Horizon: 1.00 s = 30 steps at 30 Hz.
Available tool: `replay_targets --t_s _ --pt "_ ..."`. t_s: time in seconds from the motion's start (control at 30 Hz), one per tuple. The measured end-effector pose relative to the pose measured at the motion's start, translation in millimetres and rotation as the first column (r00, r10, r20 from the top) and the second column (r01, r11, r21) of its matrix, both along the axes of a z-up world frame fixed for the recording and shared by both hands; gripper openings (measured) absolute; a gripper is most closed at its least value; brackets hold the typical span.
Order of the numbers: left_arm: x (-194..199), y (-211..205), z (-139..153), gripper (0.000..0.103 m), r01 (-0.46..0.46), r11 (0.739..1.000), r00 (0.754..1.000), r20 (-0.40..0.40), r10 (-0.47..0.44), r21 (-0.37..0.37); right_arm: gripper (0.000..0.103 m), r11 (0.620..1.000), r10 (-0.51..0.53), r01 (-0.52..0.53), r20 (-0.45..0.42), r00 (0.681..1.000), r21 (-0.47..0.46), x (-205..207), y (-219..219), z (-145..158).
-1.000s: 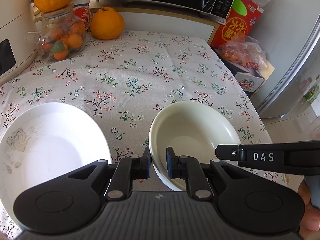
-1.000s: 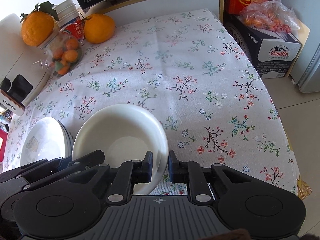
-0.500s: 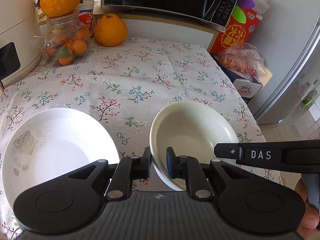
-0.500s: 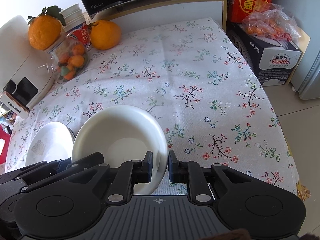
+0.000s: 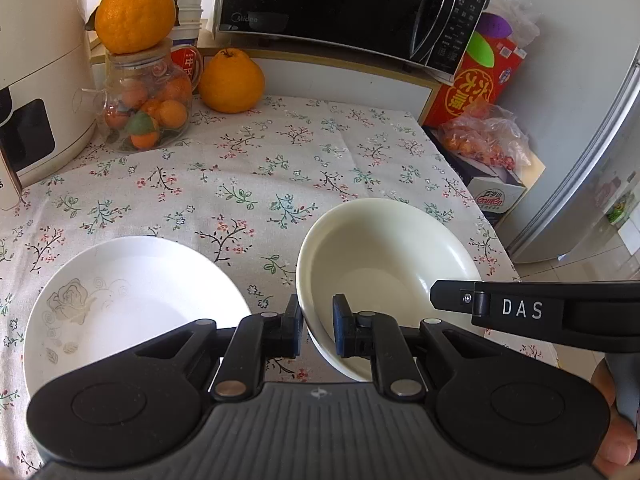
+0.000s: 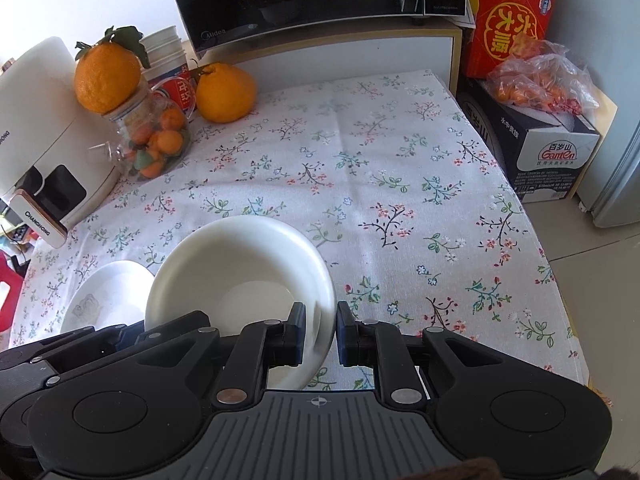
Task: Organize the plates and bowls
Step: 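Carry the white bowl with both grippers over the white plate stack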
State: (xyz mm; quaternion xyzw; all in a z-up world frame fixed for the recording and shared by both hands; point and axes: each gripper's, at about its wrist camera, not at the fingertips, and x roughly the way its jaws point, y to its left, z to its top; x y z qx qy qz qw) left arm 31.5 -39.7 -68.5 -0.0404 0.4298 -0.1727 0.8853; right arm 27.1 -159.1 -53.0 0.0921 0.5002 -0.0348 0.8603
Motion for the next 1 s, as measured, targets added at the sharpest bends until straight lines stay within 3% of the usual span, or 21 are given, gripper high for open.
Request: replay_targets --t_s 0.77,1.0 --pt "-10.1 83.5 16.1 0.014 -0.184 0.983 0.983 0.019 0.184 -0.020 0.017 0.988 0.154 -0.154 0.036 0.987 0.000 8.9 95.8 10.9" --pt "-15.3 113.9 4.9 0.014 -0.257 0.966 0.966 -0.043 0.257 -0.015 0.017 0.976 0.216 -0.216 -0.018 0.976 0.040 14.2 124.5 -2.5"
